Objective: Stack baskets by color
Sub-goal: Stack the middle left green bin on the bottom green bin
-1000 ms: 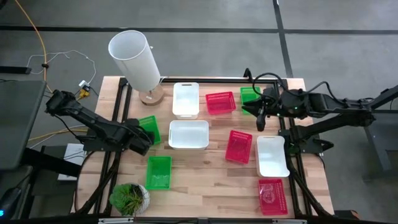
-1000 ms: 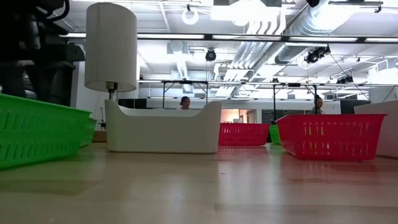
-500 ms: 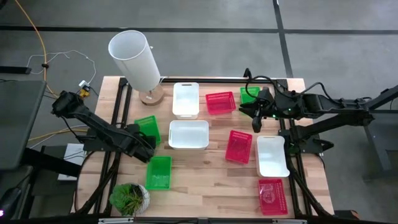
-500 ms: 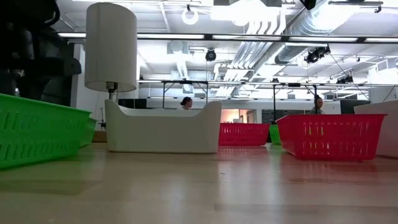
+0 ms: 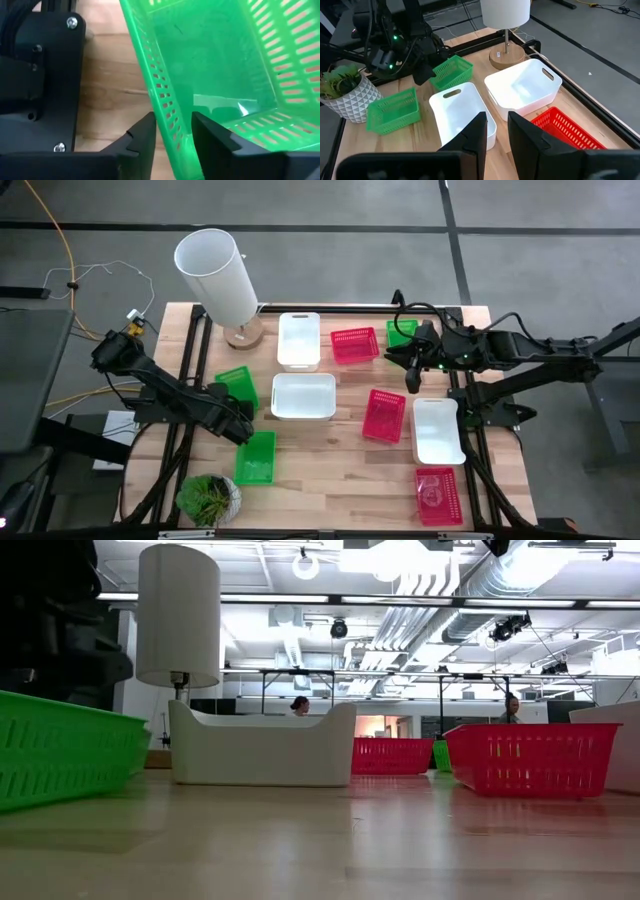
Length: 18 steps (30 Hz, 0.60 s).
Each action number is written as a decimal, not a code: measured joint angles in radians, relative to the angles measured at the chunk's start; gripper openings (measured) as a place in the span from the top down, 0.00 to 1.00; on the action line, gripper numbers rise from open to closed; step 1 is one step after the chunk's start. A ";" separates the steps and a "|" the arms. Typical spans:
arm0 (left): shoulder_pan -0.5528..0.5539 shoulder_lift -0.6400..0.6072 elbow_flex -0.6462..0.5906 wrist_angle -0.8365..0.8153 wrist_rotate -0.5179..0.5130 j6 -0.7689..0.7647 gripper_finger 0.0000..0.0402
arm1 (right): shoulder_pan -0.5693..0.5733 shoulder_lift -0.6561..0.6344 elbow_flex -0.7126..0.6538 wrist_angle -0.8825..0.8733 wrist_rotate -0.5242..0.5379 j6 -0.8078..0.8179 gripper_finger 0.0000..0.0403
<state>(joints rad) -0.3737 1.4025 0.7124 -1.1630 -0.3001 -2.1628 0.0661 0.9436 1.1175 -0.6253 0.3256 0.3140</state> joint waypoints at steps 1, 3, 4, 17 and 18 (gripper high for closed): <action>0.000 -0.004 0.000 -0.003 -0.005 0.000 0.76 | 0.000 0.000 0.000 0.000 0.000 0.000 0.83; 0.000 -0.013 0.000 -0.008 -0.026 0.000 0.83 | 0.000 0.000 0.000 0.000 0.000 0.000 0.83; 0.000 -0.014 0.000 -0.008 -0.039 0.000 0.88 | 0.000 0.000 0.000 0.000 0.000 0.000 0.83; -0.002 -0.166 0.023 -0.110 -0.139 -0.010 0.99 | 0.000 0.000 0.000 -0.007 -0.006 0.000 0.83; -0.002 -0.186 0.039 -0.140 -0.147 0.001 0.99 | 0.000 0.000 0.000 -0.006 -0.006 0.000 0.83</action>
<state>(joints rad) -0.3759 1.2163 0.7512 -1.3028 -0.4474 -2.1614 0.0662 0.9432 1.1175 -0.6317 0.3195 0.3141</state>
